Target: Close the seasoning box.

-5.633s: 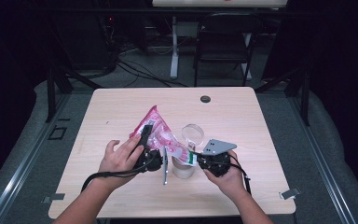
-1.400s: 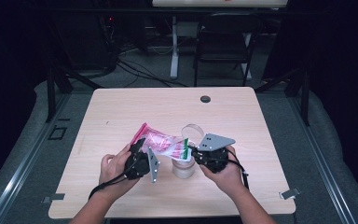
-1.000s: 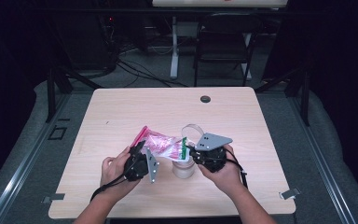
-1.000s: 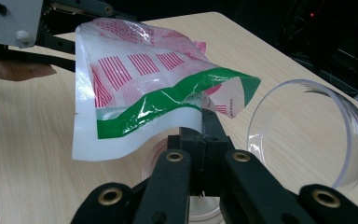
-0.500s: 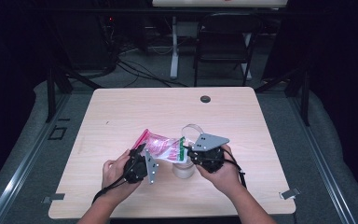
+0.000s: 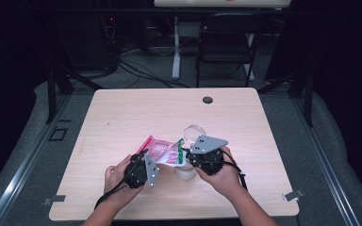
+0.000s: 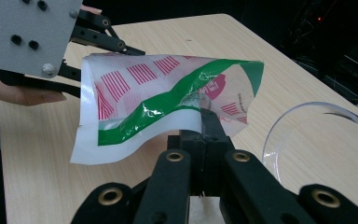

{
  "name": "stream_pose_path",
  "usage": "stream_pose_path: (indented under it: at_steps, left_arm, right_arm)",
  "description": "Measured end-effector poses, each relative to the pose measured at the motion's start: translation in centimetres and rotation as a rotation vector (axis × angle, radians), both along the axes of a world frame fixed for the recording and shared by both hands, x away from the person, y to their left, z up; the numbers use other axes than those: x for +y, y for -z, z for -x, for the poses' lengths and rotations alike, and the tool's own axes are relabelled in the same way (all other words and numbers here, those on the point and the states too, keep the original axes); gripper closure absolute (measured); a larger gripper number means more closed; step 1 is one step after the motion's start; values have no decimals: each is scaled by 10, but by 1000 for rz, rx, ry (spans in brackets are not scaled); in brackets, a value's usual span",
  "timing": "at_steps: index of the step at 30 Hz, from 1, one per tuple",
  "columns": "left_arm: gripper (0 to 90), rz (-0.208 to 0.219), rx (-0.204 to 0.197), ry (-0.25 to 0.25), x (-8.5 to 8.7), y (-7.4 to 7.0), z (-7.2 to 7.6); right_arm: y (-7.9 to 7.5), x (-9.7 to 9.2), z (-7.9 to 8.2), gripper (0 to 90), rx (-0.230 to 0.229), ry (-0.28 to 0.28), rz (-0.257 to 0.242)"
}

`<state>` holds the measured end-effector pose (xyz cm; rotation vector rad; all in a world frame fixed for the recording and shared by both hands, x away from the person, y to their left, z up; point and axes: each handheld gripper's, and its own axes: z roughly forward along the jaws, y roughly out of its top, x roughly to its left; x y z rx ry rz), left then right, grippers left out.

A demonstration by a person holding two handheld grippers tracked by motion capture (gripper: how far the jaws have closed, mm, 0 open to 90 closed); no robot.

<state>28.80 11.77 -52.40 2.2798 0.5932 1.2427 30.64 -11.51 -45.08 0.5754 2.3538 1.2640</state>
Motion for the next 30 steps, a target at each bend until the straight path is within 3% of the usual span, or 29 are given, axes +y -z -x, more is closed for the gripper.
stream_pose_path:
  at_steps: [19,30]
  left_arm:
    - [682,62,64,9,6,8,0]
    - [642,135,110,-1,9,14,-4]
  right_arm:
    - [-1,11,2,900,-3,-32,3]
    - [0,16,1,900,1,-43,11]
